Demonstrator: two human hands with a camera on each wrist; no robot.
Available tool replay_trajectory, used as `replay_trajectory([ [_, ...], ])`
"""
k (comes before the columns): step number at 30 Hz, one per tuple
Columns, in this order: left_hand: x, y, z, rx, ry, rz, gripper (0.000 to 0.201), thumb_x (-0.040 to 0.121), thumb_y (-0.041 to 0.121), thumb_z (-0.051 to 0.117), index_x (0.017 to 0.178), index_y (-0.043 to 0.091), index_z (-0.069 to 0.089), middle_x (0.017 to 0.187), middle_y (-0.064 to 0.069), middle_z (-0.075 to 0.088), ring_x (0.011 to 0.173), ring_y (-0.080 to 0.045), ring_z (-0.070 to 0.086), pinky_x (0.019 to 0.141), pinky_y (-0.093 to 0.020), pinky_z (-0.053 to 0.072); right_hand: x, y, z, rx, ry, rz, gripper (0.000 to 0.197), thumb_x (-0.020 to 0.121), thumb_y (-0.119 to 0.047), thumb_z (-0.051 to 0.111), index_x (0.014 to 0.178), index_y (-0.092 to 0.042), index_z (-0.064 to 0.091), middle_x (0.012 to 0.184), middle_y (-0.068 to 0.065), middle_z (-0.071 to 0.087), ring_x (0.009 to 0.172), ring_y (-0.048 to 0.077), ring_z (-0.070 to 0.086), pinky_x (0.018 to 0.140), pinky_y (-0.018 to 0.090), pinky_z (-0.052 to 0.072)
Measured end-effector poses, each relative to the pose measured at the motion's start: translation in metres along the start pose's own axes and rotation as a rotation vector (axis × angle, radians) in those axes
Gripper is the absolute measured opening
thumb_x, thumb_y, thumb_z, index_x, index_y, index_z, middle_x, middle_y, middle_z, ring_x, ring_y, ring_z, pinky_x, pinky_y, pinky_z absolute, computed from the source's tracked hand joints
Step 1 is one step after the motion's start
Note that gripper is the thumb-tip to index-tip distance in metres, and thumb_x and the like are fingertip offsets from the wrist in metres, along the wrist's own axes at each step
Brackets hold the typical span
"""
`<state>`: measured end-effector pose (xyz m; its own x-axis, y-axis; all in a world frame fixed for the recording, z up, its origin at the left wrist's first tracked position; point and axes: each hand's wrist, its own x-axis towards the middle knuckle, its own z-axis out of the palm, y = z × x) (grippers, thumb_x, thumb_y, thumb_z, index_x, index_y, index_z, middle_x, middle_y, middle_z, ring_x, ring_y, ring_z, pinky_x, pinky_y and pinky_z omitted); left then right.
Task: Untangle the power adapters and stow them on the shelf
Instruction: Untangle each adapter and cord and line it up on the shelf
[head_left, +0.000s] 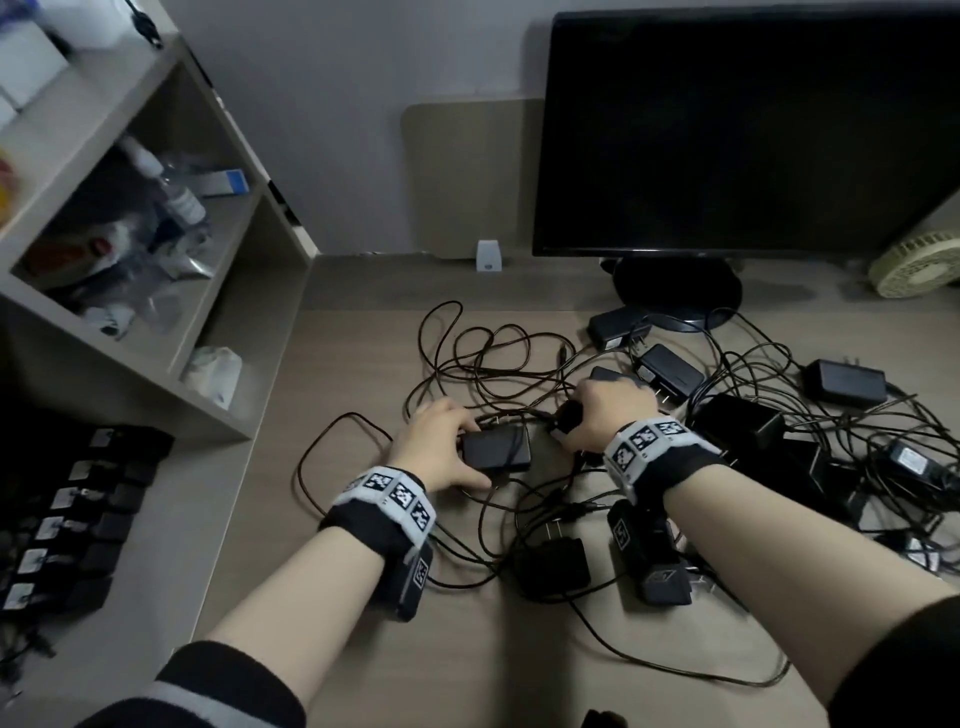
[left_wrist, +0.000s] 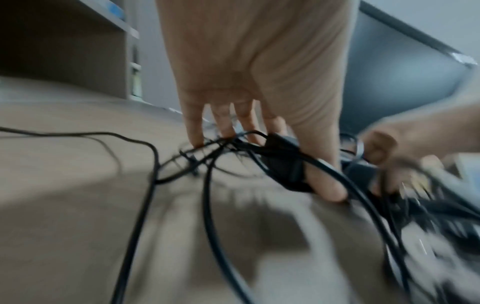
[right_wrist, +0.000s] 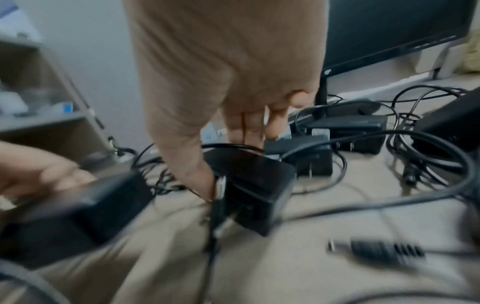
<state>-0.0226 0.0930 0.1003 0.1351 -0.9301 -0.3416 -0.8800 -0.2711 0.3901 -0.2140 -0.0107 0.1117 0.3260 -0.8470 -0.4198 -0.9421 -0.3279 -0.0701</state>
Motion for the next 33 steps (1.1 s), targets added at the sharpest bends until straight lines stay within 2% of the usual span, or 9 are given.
replay_trajectory([
  [5, -0.006, -0.019, -0.058, -0.399, 0.099, -0.008, 0.055, 0.055, 0.016, 0.089, 0.103, 0.02, 0.062, 0.122, 0.004, 0.043, 0.117, -0.011, 0.044, 0.106, -0.023, 0.032, 0.005, 0.001, -0.05, 0.851, 0.055, -0.016, 0.04, 0.058, -0.042, 0.077, 0.093, -0.027, 0.068, 0.089, -0.004, 0.071, 0.084, 0.014, 0.067, 0.076, 0.026, 0.055],
  [9, -0.014, -0.024, -0.093, -0.193, 0.199, 0.108, 0.051, 0.055, 0.008, 0.083, 0.103, 0.019, 0.068, 0.117, 0.001, 0.055, 0.113, -0.014, 0.053, 0.101, -0.023, 0.037, -0.004, -0.012, -0.098, 1.385, 0.103, -0.136, 0.03, 0.082, -0.003, 0.065, 0.111, -0.003, 0.063, 0.076, 0.002, 0.061, 0.045, -0.001, 0.058, 0.039, 0.012, 0.041],
  [12, -0.022, -0.026, -0.106, -0.189, 0.306, 0.117, 0.048, 0.051, 0.021, 0.082, 0.097, 0.023, 0.069, 0.118, 0.005, 0.053, 0.112, -0.011, 0.052, 0.103, -0.033, 0.043, -0.002, -0.022, -0.119, 1.54, 0.063, -0.159, 0.017, 0.084, -0.009, 0.061, 0.099, -0.016, 0.06, 0.078, 0.0, 0.061, 0.061, 0.01, 0.059, 0.047, 0.018, 0.043],
  [16, -0.034, -0.023, -0.132, -0.496, 0.46, 0.052, 0.064, 0.037, 0.05, 0.073, 0.095, 0.025, 0.063, 0.114, 0.003, 0.05, 0.104, -0.006, 0.049, 0.09, -0.022, 0.039, 0.0, -0.035, -0.134, 1.771, -0.179, -0.083, 0.011, 0.085, -0.023, 0.049, 0.078, -0.017, 0.056, 0.072, -0.002, 0.055, 0.065, 0.015, 0.054, 0.058, 0.024, 0.043],
  [22, -0.049, -0.014, -0.159, -0.853, 0.405, 0.049, 0.043, 0.047, 0.048, 0.074, 0.08, 0.021, 0.065, 0.078, 0.002, 0.063, 0.074, -0.01, 0.056, 0.076, -0.027, 0.046, 0.0, -0.064, -0.133, 1.327, -0.165, -0.07, 0.025, 0.075, -0.042, 0.052, 0.09, -0.021, 0.053, 0.078, 0.004, 0.049, 0.065, 0.02, 0.049, 0.066, 0.031, 0.045],
  [25, -0.044, -0.021, -0.147, -0.659, 0.333, -0.002, 0.046, 0.045, 0.046, 0.077, 0.079, 0.018, 0.064, 0.08, -0.003, 0.066, 0.075, -0.015, 0.058, 0.077, -0.034, 0.049, -0.003, -0.062, -0.13, 0.676, -0.013, -0.022, 0.089, 0.062, -0.051, 0.071, 0.14, -0.028, 0.034, 0.124, 0.012, 0.044, 0.111, 0.032, 0.05, 0.094, 0.039, 0.047],
  [27, -0.039, -0.027, -0.133, -0.44, 0.263, -0.051, 0.043, 0.041, 0.043, 0.076, 0.075, 0.023, 0.058, 0.078, 0.003, 0.065, 0.073, -0.015, 0.058, 0.073, -0.029, 0.048, -0.011, -0.06, -0.129, 0.424, 0.043, 0.025, 0.102, 0.067, -0.038, 0.078, 0.148, -0.024, 0.017, 0.138, 0.018, 0.034, 0.121, 0.037, 0.046, 0.088, 0.039, 0.047],
  [30, -0.038, -0.033, -0.11, -0.048, 0.01, -0.163, 0.039, 0.05, 0.036, 0.075, 0.081, 0.024, 0.056, 0.081, 0.006, 0.064, 0.072, -0.014, 0.058, 0.063, -0.024, 0.046, -0.018, -0.06, -0.127, 0.254, 0.046, 0.129, 0.106, 0.069, -0.021, 0.077, 0.149, -0.02, 0.007, 0.132, 0.019, 0.038, 0.111, 0.035, 0.054, 0.067, 0.035, 0.046],
  [33, -0.039, -0.045, -0.088, 0.002, -0.164, -0.266, 0.035, 0.056, 0.04, 0.072, 0.084, 0.023, 0.057, 0.085, 0.002, 0.065, 0.07, -0.013, 0.058, 0.055, -0.021, 0.043, -0.022, -0.06, -0.131, 0.205, -0.095, 0.125, 0.065, 0.071, -0.024, 0.073, 0.126, -0.008, 0.043, 0.09, 0.009, 0.058, 0.085, 0.027, 0.061, 0.066, 0.032, 0.052],
])
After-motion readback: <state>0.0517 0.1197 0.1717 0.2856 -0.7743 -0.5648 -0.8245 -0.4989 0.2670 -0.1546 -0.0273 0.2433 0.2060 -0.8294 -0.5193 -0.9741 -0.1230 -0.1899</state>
